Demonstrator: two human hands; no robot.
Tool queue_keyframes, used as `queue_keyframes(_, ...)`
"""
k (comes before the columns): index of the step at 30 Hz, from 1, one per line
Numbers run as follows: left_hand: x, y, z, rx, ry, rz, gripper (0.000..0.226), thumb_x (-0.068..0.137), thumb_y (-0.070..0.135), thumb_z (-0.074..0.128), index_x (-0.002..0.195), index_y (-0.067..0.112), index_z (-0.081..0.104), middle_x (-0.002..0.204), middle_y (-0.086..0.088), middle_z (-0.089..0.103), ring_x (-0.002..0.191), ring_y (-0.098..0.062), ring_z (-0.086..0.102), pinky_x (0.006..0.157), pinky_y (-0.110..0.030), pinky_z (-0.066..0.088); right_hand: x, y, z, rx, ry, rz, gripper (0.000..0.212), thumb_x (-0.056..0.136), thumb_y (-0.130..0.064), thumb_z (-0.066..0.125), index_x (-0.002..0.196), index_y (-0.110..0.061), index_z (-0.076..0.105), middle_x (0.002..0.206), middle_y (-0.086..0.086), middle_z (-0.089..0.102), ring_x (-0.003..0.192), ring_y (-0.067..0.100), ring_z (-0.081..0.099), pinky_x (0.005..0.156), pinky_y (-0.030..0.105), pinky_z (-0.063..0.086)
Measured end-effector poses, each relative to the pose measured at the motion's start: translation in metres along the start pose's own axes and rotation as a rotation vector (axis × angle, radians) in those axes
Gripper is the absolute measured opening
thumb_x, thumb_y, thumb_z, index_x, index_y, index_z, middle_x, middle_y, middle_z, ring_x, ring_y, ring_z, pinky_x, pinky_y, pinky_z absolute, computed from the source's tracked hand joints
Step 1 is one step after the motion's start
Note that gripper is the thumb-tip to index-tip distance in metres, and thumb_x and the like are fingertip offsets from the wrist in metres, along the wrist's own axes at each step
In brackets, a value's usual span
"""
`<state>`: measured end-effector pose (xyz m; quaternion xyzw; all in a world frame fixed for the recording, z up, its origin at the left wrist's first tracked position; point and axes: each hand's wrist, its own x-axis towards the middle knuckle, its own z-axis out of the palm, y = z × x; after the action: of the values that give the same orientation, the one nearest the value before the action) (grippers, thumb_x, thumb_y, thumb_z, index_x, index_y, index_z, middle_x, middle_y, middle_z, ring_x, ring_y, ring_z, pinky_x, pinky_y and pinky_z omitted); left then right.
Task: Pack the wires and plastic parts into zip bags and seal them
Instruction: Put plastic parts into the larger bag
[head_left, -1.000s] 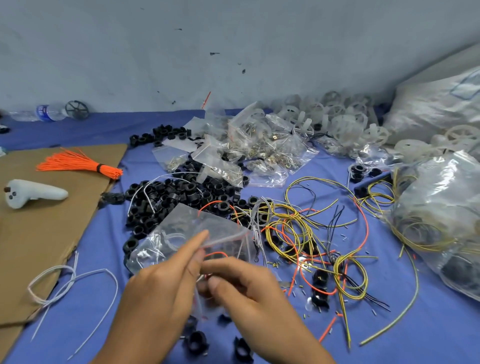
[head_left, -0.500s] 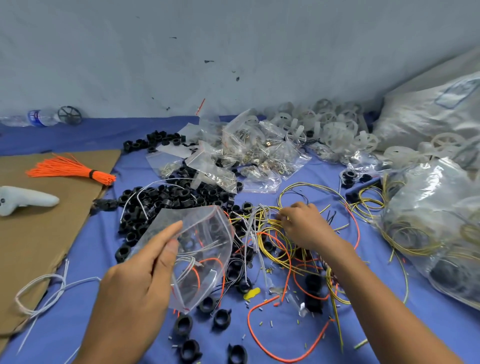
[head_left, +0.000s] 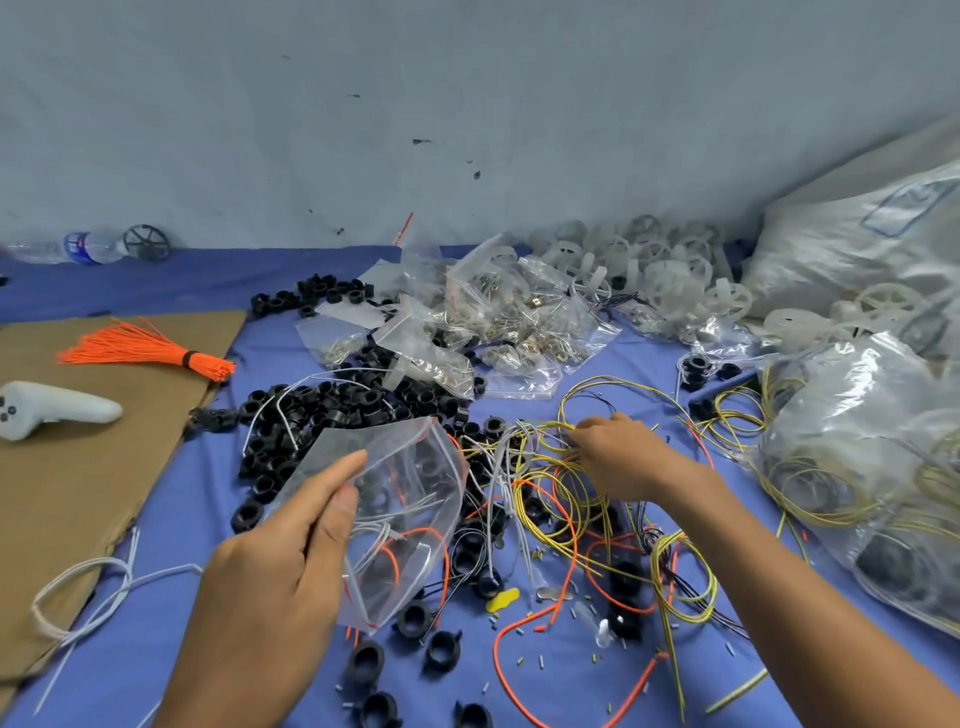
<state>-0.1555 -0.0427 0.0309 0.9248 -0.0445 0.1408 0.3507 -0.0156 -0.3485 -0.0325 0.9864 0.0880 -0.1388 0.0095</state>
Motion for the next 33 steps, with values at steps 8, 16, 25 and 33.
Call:
queue_keyframes(8, 0.0, 0.0, -0.001, -0.004, -0.029, -0.002, 0.034, 0.09, 0.057, 0.039, 0.115, 0.079, 0.044, 0.046, 0.001, 0.04, 0.04, -0.015, 0.036, 0.046, -0.038, 0.03, -0.033, 0.037, -0.043, 0.025, 0.599, 0.119, 0.058, 0.088, 0.001, 0.047, 0.146, 0.002, 0.038, 0.151, 0.022, 0.036, 0.126, 0.045, 0.044, 0.102, 0.046, 0.037)
queue_keyframes(16, 0.004, 0.001, 0.006, -0.031, -0.045, -0.003, 0.036, 0.089, 0.058, 0.037, 0.122, 0.07, 0.046, 0.047, 0.001, 0.041, 0.041, -0.011, 0.036, 0.046, -0.036, 0.027, -0.081, 0.052, -0.09, 0.356, 1.191, -0.005, 0.035, 0.1, -0.006, 0.049, 0.134, 0.0, 0.057, 0.139, 0.018, 0.051, 0.115, 0.025, 0.054, 0.098, 0.034, 0.041)
queue_keyframes(25, 0.006, 0.005, 0.005, -0.029, -0.043, 0.008, 0.045, 0.093, 0.053, 0.038, 0.133, 0.048, 0.057, 0.044, 0.006, 0.038, 0.041, -0.01, 0.034, 0.043, -0.024, 0.021, -0.096, 0.021, -0.085, 0.983, 1.149, -0.125, 0.021, 0.093, -0.014, 0.065, 0.109, -0.025, 0.073, 0.106, -0.017, 0.073, 0.096, -0.002, 0.067, 0.086, 0.016, 0.049)
queue_keyframes(33, 0.005, 0.003, 0.006, -0.076, -0.041, 0.009, 0.044, 0.094, 0.052, 0.038, 0.133, 0.048, 0.057, 0.043, 0.007, 0.039, 0.041, -0.01, 0.034, 0.043, -0.021, 0.023, -0.1, 0.008, -0.082, 1.255, 0.988, -0.214, 0.027, 0.091, -0.001, 0.065, 0.109, -0.02, 0.065, 0.09, -0.001, 0.073, 0.075, 0.012, 0.069, 0.066, 0.023, 0.055)
